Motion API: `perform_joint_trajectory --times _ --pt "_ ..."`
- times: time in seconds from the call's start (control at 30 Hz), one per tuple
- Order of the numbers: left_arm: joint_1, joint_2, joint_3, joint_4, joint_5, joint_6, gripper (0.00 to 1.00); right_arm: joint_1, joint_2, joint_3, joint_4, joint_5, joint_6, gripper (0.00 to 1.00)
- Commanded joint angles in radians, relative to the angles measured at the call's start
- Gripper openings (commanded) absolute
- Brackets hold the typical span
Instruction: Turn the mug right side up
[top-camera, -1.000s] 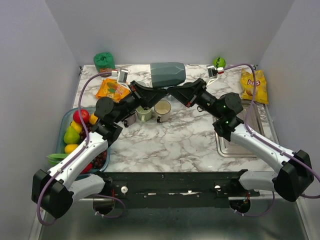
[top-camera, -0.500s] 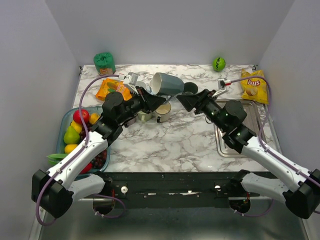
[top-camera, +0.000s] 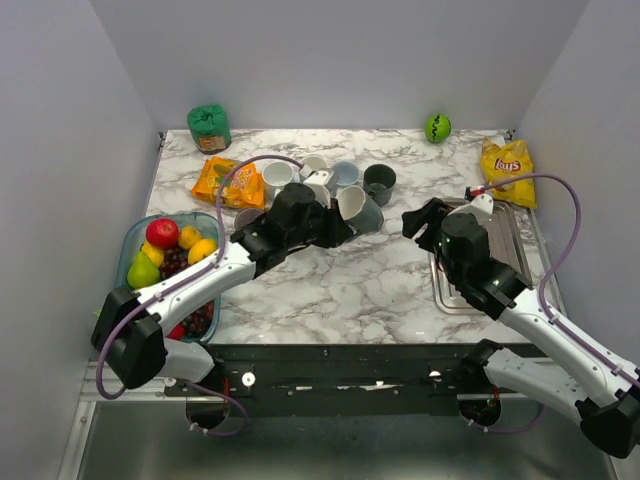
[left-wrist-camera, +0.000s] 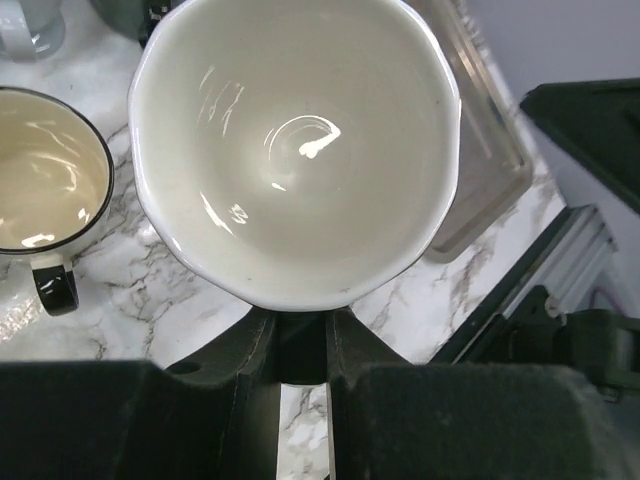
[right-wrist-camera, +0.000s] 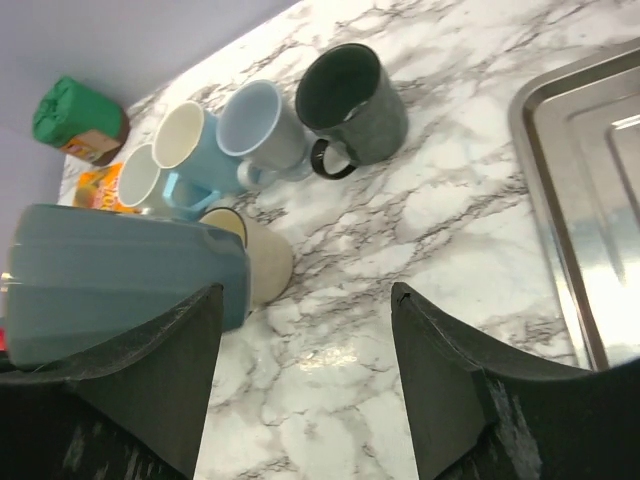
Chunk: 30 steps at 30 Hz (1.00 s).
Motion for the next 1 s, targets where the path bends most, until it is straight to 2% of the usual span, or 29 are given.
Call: perform_joint_trajectory --times 0.0,0.23,0.53,0.83,0.87,0.93,0.97 --pt "-0.052 0.097 0.132 -0.035 -0.15 0.064 0.0 0.002 -0.015 -0.019 -0.097 0.112 -0.016 0.74" --pt "-0.117 0.327 0.298 -0.182 -0.323 0.07 0.0 0.002 0.01 -0.019 -0.175 0.161 -0.009 0.74" --pt "-0.132 0.539 0.439 -0.234 -0.414 0.072 0.0 0.0 -0.002 -0.048 -0.219 0.191 -0.002 0.75" --pt "-0.134 0.647 0.542 -0.297 -0.46 0.138 0.0 -0.001 -0.013 -0.067 -0.235 0.203 0.001 0.8" --pt "-0.132 0.651 0.546 -0.3 -0.46 0.138 0.09 -0.003 -0.01 -0.067 -0.236 0.203 0.004 0.81" --pt "-0.134 0.662 0.551 -0.306 -0.46 0.141 0.16 -0.001 -0.006 -0.065 -0.236 0.203 0.007 0.82" --pt "-0.132 0.664 0.552 -0.308 -0.46 0.142 0.28 -0.001 -0.001 -0.062 -0.241 0.203 0.007 0.83"
